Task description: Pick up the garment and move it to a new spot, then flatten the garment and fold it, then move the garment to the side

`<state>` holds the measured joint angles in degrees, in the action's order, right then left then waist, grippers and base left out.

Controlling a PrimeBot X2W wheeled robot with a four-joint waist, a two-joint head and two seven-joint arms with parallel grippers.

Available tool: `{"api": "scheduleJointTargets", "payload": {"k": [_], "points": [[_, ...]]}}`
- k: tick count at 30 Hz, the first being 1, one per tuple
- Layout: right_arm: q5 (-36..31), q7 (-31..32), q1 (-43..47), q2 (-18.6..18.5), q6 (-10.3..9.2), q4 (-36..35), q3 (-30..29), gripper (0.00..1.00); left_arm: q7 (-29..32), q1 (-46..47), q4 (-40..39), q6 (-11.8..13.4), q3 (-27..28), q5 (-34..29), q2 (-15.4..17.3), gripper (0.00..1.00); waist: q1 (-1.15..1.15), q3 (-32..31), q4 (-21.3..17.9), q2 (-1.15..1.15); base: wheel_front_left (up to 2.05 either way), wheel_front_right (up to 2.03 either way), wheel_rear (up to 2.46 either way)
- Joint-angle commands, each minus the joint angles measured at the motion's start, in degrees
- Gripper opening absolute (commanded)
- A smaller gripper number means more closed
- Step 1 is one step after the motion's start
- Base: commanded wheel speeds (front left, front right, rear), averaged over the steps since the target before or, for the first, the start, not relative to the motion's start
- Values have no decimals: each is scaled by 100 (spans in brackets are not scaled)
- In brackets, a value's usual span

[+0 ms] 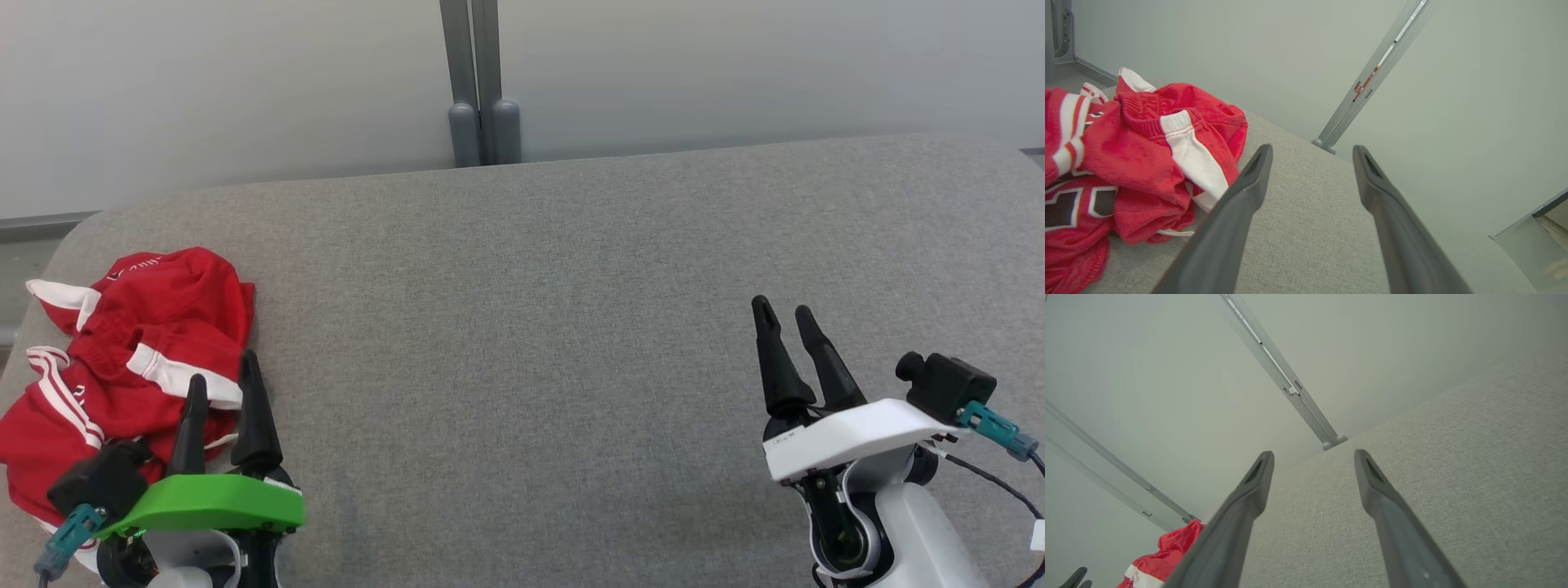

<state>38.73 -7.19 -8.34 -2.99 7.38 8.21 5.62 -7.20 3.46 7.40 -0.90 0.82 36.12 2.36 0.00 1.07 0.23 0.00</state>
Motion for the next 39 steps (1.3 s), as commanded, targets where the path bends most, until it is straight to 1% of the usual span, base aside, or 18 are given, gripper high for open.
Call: {"api": "scheduleJointTargets", "payload": {"k": [1, 6, 16, 39], "points": [[-220, -67, -125, -38, 14, -14, 21, 100, -70, 11, -56, 35, -18, -185, 46, 100, 0, 1, 2, 0, 0, 0, 0], [-625, -137, -166, -30, 15, 48, 21, 100, -138, 14, -134, 86, -49, -535, 49, 100, 0, 4, 8, 0, 0, 0, 0], [-1371, -296, -237, -44, 15, 103, 199, 100, -297, -11, -196, 125, -103, -1151, 55, 100, 0, 25, 7, 0, 0, 0, 0], [-2496, -581, -314, -16, 17, 130, 326, 100, -583, -20, -199, 194, -215, -2141, 65, 100, 0, 86, 12, 0, 0, 0, 0]]}}
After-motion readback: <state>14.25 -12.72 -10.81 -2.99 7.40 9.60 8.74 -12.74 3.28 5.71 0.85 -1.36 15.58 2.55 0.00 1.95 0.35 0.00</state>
